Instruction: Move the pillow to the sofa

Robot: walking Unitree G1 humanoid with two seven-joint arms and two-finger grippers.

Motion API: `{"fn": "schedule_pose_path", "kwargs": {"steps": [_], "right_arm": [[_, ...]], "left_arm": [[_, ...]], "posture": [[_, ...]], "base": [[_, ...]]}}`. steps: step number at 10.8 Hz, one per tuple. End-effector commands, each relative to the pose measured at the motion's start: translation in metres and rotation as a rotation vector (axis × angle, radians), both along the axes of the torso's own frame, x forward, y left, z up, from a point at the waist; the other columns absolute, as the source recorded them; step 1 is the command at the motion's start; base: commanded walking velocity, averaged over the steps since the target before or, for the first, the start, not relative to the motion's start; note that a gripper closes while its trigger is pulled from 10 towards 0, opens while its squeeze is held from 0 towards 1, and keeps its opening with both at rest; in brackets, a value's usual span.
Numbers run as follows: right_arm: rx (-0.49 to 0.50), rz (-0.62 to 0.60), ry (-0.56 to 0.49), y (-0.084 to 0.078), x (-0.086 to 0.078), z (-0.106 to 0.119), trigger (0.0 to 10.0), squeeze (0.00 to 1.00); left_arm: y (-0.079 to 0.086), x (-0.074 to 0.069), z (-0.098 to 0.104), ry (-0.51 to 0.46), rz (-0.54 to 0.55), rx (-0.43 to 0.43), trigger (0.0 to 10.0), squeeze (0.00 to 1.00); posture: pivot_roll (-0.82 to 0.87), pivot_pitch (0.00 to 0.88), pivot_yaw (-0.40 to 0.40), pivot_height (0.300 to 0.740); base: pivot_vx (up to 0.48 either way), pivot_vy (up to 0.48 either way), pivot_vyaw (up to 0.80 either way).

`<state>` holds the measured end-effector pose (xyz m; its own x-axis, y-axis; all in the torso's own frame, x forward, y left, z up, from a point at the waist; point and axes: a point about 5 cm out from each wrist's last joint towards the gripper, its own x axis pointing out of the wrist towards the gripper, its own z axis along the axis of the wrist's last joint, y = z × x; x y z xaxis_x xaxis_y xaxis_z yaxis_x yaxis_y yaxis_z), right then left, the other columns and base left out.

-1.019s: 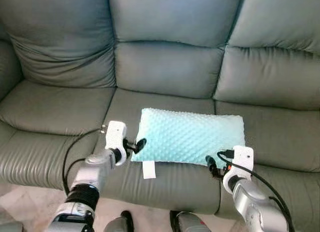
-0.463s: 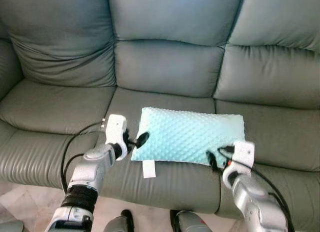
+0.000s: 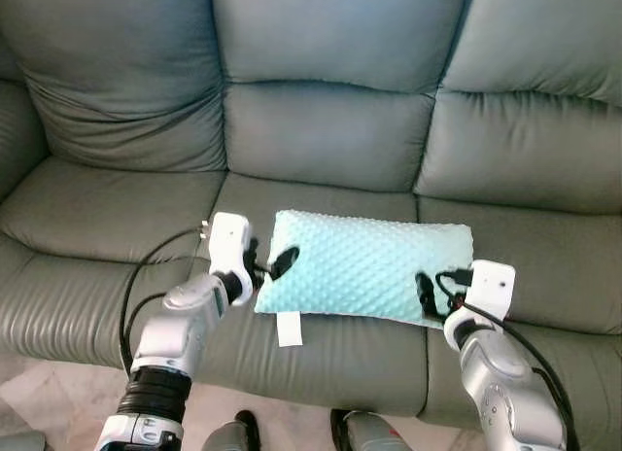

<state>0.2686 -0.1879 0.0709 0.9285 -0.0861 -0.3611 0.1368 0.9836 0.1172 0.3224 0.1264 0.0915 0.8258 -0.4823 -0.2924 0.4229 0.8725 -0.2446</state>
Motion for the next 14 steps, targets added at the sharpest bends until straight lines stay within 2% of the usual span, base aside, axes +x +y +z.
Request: {"fn": "schedule_pose_path", "kwargs": {"steps": [1, 3, 5, 8, 14], "right_arm": [[0.009, -0.013, 0.064, -0.004, -0.004, -0.013, 10.0, 0.00], [-0.006, -0.054, 0.032, -0.022, 0.006, -0.006, 10.0, 0.00], [-0.011, -0.047, 0.020, -0.021, 0.006, -0.002, 10.0, 0.00], [0.007, -0.038, 0.028, -0.015, 0.002, -0.007, 10.0, 0.00], [0.005, -0.035, 0.033, -0.016, 0.001, -0.007, 10.0, 0.00]], "left_arm": [[0.002, -0.003, -0.009, 0.035, 0.006, 0.020, 10.0, 0.00], [0.000, -0.001, -0.009, 0.037, 0.022, 0.006, 10.0, 0.00], [-0.002, -0.002, -0.006, 0.035, 0.004, -0.017, 10.0, 0.00], [0.004, -0.002, -0.003, 0.030, -0.002, -0.016, 10.0, 0.00], [-0.003, -0.006, 0.000, 0.030, -0.045, -0.058, 10.0, 0.00]], "posture": [[-0.21, 0.156, 0.015, 0.740], [-0.21, 0.151, 0.016, 0.740], [-0.22, 0.153, 0.015, 0.740], [-0.21, 0.158, 0.017, 0.740], [-0.21, 0.161, 0.014, 0.740]], "base": [[0.000, 0.000, 0.00], [0.000, 0.000, 0.00], [0.000, 0.000, 0.00], [0.000, 0.000, 0.00], [0.000, 0.000, 0.00]]}}
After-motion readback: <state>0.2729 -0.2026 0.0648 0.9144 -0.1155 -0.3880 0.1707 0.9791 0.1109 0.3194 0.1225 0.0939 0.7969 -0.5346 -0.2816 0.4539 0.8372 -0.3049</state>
